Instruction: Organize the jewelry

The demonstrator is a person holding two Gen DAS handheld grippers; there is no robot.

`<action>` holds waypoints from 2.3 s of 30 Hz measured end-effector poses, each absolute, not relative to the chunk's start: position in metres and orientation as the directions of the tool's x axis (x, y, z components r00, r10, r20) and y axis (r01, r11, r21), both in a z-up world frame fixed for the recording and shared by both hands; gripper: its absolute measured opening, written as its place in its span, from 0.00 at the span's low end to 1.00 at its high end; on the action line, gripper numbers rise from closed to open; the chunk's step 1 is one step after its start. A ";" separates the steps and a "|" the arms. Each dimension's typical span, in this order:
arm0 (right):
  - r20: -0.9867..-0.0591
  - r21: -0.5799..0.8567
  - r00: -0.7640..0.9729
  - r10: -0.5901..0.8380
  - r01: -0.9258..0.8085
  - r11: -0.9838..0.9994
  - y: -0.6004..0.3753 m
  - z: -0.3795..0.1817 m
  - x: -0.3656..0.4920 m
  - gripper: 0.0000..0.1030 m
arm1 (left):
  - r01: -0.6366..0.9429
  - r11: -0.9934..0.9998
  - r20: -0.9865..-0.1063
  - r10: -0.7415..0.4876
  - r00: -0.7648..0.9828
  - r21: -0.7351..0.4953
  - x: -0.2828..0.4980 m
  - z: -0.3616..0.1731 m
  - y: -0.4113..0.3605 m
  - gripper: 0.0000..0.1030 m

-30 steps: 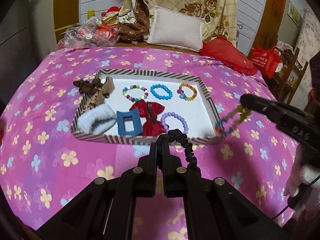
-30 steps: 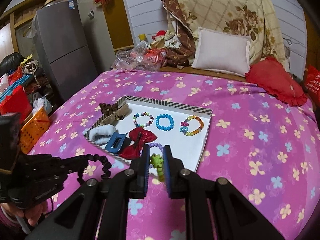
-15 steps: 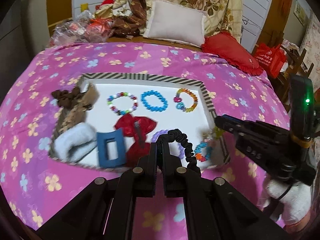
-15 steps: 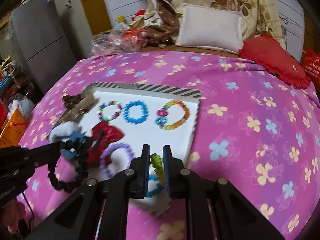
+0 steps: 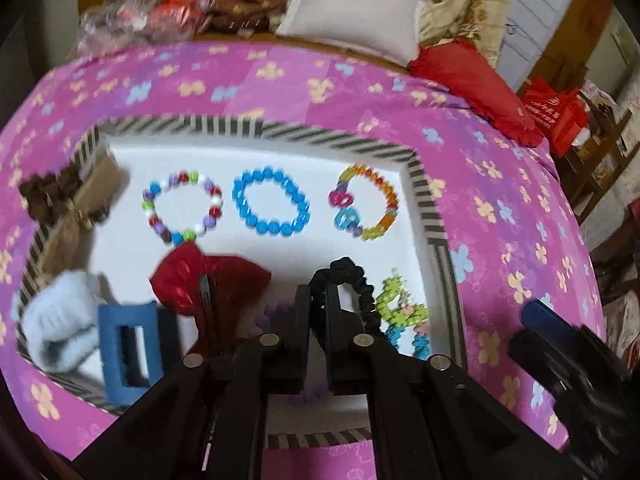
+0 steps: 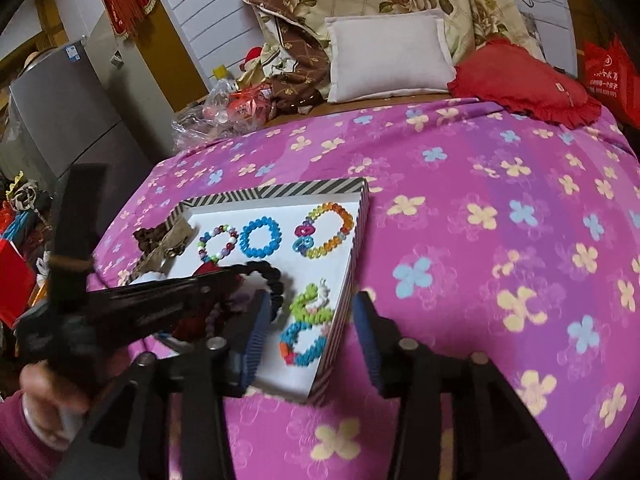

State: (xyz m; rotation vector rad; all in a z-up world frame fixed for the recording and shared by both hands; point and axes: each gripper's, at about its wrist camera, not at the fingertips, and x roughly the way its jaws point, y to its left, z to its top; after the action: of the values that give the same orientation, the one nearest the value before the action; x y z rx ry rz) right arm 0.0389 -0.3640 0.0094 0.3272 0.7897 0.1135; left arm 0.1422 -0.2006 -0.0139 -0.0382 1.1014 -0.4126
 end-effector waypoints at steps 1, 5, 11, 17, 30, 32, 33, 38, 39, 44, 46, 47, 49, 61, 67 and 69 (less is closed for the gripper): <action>-0.679 0.332 0.699 0.225 0.018 0.943 -0.364 0.010 0.037 0.46 | 0.299 0.924 -0.861 -0.344 0.375 -0.239 0.144 -0.016 -0.198 0.18; -0.682 0.336 0.694 0.231 0.017 0.942 -0.359 0.009 0.027 0.47 | 0.292 0.927 -0.862 -0.337 0.379 -0.235 0.139 -0.015 -0.186 0.31; -0.692 0.307 0.688 0.219 0.006 0.952 -0.335 0.010 0.008 0.66 | 0.286 0.934 -0.846 -0.323 0.424 -0.213 0.121 0.001 -0.158 0.34; -0.703 0.282 0.683 0.198 0.012 0.959 -0.307 0.012 -0.004 0.70 | 0.259 0.960 -0.829 -0.228 0.511 -0.104 0.080 0.010 -0.129 0.34; -0.679 0.176 0.728 0.094 0.036 0.984 -0.252 0.040 -0.028 0.71 | 0.177 0.982 -0.751 -0.162 0.640 -0.061 0.017 0.042 -0.074 0.34; -0.667 0.159 0.741 0.072 0.046 0.986 -0.245 0.046 -0.031 0.72 | 0.170 0.984 -0.734 -0.151 0.662 -0.049 0.011 0.049 -0.070 0.34; -0.665 0.153 0.744 0.066 0.049 0.987 -0.242 0.048 -0.032 0.72 | 0.169 0.985 -0.721 -0.143 0.678 -0.037 0.007 0.055 -0.068 0.34; -0.649 0.130 0.760 0.033 0.069 0.989 -0.231 0.059 -0.038 0.76 | 0.166 0.986 -0.684 -0.129 0.718 -0.012 -0.003 0.069 -0.063 0.34; -0.645 0.129 0.764 0.028 0.072 0.989 -0.230 0.060 -0.040 0.76 | 0.166 0.986 -0.682 -0.131 0.719 -0.014 -0.004 0.070 -0.063 0.34; -0.640 0.127 0.768 0.012 0.090 0.988 -0.230 0.065 -0.044 0.78 | 0.164 0.986 -0.675 -0.135 0.725 -0.021 -0.009 0.074 -0.060 0.34; -0.639 0.129 0.769 0.013 0.091 0.987 -0.229 0.066 -0.047 0.78 | 0.159 0.987 -0.673 -0.135 0.727 -0.026 -0.011 0.074 -0.059 0.34; -0.641 0.128 0.768 0.012 0.092 0.987 -0.229 0.066 -0.046 0.78 | 0.158 0.987 -0.672 -0.135 0.728 -0.028 -0.011 0.074 -0.060 0.34; -0.644 0.126 0.765 0.008 0.096 0.987 -0.229 0.066 -0.048 0.78 | 0.159 0.987 -0.672 -0.137 0.728 -0.029 -0.013 0.074 -0.060 0.34; -0.641 0.119 0.768 0.001 0.098 0.988 -0.227 0.069 -0.052 0.78 | 0.189 0.982 -0.646 -0.135 0.751 0.015 -0.025 0.078 -0.071 0.34; -0.645 0.122 0.764 0.004 0.098 0.988 -0.227 0.069 -0.052 0.78 | 0.187 0.982 -0.647 -0.135 0.751 0.011 -0.025 0.079 -0.072 0.34; -0.647 0.120 0.763 0.002 0.098 0.988 -0.228 0.069 -0.052 0.78 | 0.183 0.983 -0.646 -0.134 0.752 0.009 -0.025 0.079 -0.072 0.34</action>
State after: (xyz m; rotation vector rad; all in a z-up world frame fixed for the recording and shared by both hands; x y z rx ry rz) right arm -0.0517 -0.2278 0.0690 0.1499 0.7023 -0.0523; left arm -0.0245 -0.0718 0.0795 0.0738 0.6991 -0.1735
